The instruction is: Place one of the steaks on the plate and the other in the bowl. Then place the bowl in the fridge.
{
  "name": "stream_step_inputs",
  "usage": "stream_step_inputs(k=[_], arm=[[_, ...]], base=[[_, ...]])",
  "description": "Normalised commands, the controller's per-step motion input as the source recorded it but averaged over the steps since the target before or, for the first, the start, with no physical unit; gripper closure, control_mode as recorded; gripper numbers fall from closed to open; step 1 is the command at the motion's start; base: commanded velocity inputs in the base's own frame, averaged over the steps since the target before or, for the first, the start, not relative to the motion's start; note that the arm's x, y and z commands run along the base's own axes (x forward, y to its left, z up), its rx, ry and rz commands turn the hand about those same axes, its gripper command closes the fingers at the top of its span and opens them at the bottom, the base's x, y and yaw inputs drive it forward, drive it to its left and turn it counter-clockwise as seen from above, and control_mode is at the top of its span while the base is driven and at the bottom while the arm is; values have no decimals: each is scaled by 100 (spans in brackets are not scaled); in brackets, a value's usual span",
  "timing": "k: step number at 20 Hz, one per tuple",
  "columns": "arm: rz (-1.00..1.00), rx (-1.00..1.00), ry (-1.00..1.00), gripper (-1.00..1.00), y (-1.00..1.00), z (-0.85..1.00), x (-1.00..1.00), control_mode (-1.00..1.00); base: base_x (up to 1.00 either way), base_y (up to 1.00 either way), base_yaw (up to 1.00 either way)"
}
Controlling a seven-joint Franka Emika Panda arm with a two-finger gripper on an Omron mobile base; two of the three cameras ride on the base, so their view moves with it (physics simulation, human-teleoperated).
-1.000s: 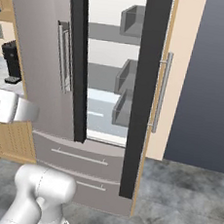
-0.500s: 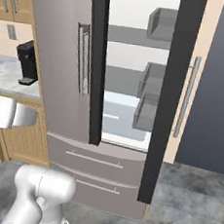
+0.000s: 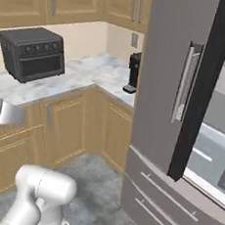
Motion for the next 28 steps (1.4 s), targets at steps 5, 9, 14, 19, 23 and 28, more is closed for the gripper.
stream_step_inputs(k=[5, 9, 14, 19, 23, 28], arm=[[0, 0, 0, -100, 0, 0, 0, 100], [0, 0, 0, -100, 0, 0, 0, 100], [0, 0, 0, -100, 0, 0, 0, 100], [0, 0, 0, -100, 0, 0, 0, 100], [0, 0, 0, -100, 0, 0, 0, 100], [0, 0, 0, -100, 0, 0, 0, 100]], base=[[0, 7, 100], [-7, 28, 97], [-56, 96, 58], [-4, 100, 12], [4, 100, 1], [8, 100, 0]])
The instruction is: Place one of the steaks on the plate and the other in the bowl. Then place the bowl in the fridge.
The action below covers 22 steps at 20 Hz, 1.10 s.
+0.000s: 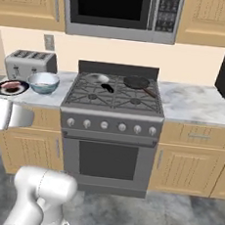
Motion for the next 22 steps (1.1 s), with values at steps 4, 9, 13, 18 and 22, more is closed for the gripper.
stream_step_inputs(k=[4, 9, 13, 18, 22], arm=[[0, 0, 0, -100, 0, 0, 0, 100], [0, 0, 0, -100, 0, 0, 0, 100], [0, 0, 0, -100, 0, 0, 0, 100], [0, 0, 0, -100, 0, 0, 0, 100], [0, 0, 0, -100, 0, 0, 0, 100]], base=[[29, 100, 0], [94, 80, 0], [100, 64, 0], [86, 12, 0], [84, 3, 0]])
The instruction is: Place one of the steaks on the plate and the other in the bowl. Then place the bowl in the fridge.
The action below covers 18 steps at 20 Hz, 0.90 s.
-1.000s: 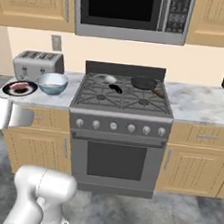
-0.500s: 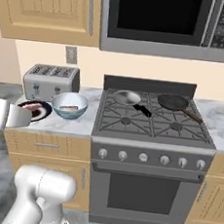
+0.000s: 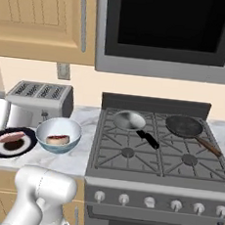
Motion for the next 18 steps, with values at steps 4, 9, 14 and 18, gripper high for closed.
stream_step_inputs(k=[4, 9, 14, 18], arm=[[0, 0, 0, -100, 0, 0, 0, 100], [0, 0, 0, -100, 0, 0, 0, 100], [10, 10, 7, -100, 0, -17, 0, -100], [7, 22, 18, -100, 0, -50, 0, -100]], base=[[8, 18, 0], [2, 0, 31], [0, 0, 23], [0, 0, 0]])
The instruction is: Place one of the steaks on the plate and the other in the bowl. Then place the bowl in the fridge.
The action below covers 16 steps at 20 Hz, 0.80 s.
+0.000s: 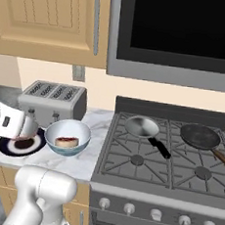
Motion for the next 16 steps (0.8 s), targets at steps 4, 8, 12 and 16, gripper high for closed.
stream_step_inputs(k=[4, 8, 12, 16], arm=[[-3, 16, 27, -100, 0, -55, 0, -100], [-7, 16, 40, -100, -4, -31, 9, -100], [0, 11, 15, -100, -28, -33, 20, -100], [0, 2, 0, -100, -30, -33, 21, -100]], base=[[0, 0, 0], [0, 0, 0], [0, 0, 0], [0, 0, 0]])
